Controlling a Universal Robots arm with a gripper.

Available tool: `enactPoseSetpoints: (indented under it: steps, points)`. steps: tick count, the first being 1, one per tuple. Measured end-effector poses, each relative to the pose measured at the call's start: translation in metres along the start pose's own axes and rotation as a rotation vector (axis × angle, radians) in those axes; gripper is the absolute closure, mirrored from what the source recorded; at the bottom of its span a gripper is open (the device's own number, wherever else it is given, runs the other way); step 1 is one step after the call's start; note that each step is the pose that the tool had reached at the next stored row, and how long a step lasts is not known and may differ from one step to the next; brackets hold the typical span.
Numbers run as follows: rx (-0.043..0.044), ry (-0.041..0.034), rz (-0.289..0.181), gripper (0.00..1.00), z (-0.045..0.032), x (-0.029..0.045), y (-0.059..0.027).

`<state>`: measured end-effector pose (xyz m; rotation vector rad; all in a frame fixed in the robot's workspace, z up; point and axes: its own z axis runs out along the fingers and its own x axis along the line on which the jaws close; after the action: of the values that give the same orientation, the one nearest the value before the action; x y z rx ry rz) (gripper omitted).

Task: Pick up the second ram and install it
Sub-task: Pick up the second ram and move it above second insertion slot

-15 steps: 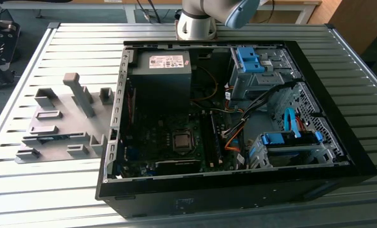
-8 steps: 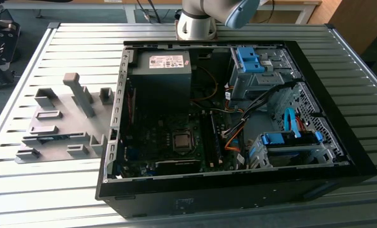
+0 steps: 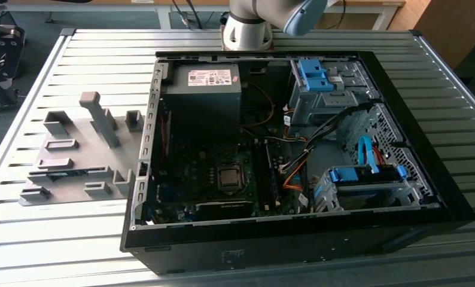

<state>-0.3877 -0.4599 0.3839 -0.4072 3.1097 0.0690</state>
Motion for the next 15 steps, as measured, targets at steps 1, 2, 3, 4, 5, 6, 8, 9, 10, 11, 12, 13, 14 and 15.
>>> enactPoseSetpoints:
  steps: [1,2,3,4,5,6,8,9,10,11,12,13,14,15]
  points:
    - [-0.0001,0.0001,-0.003,0.89,0.0000,0.0000,0.0000]
    - [-0.0001,0.0002,-0.006,0.89,0.0000,0.0000,0.0000]
    - [-0.0001,0.0003,-0.008,0.89,0.0000,0.0000,0.0000]
    - [-0.0001,0.0004,-0.011,0.89,0.0000,0.0000,0.0000]
    - [-0.0002,0.0005,-0.013,0.89,0.0000,0.0000,0.0000]
    - [-0.0002,0.0006,-0.016,0.89,0.0001,0.0000,0.0000]
    - [-0.0003,0.0009,-0.022,0.89,0.0000,0.0000,0.0000]
    - [-0.0003,0.0010,-0.025,0.89,0.0001,0.0000,0.0000]
    - [-0.0003,0.0011,-0.028,0.89,0.0001,0.0000,0.0000]
    - [-0.0003,0.0012,-0.030,0.89,0.0001,0.0000,0.0000]
    - [-0.0004,0.0014,-0.033,0.89,0.0001,0.0000,0.0000]
    - [-0.0004,0.0014,-0.035,0.89,0.0001,0.0000,0.0000]
    - [-0.0004,0.0016,-0.038,0.89,0.0001,0.0000,0.0000]
    - [-0.0004,0.0017,-0.041,0.89,0.0001,0.0000,0.0000]
